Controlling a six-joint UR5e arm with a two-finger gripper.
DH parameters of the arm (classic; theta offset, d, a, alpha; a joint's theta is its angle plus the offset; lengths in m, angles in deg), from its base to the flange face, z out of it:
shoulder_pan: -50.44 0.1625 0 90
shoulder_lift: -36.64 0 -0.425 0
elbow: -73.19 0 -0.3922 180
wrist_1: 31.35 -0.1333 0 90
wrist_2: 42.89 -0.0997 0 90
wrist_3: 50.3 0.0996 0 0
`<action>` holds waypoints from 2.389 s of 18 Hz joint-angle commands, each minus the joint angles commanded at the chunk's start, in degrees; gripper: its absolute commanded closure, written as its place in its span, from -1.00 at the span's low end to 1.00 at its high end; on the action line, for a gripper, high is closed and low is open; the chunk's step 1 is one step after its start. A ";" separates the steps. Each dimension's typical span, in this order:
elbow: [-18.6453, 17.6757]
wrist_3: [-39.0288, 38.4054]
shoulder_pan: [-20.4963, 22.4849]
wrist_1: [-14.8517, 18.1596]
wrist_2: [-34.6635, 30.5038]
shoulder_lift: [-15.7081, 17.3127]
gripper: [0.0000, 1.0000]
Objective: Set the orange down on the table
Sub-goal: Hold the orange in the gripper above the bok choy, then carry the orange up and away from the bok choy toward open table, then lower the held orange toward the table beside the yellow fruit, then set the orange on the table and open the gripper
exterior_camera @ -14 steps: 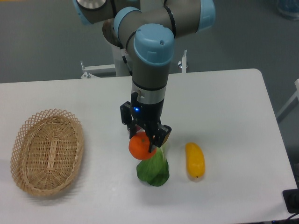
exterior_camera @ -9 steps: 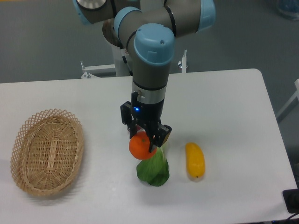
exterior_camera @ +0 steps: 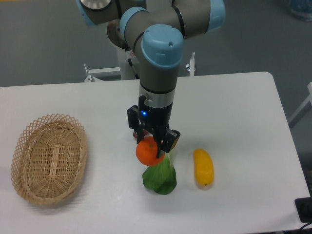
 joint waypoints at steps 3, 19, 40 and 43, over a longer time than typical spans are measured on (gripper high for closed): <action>-5.01 7.38 3.16 0.00 0.00 2.72 -0.33; -16.09 27.80 15.21 -1.14 -6.24 0.54 -0.33; -22.78 18.74 13.63 -11.25 -8.35 -3.68 -0.44; -22.78 18.65 13.63 -11.34 -8.35 -3.86 -0.44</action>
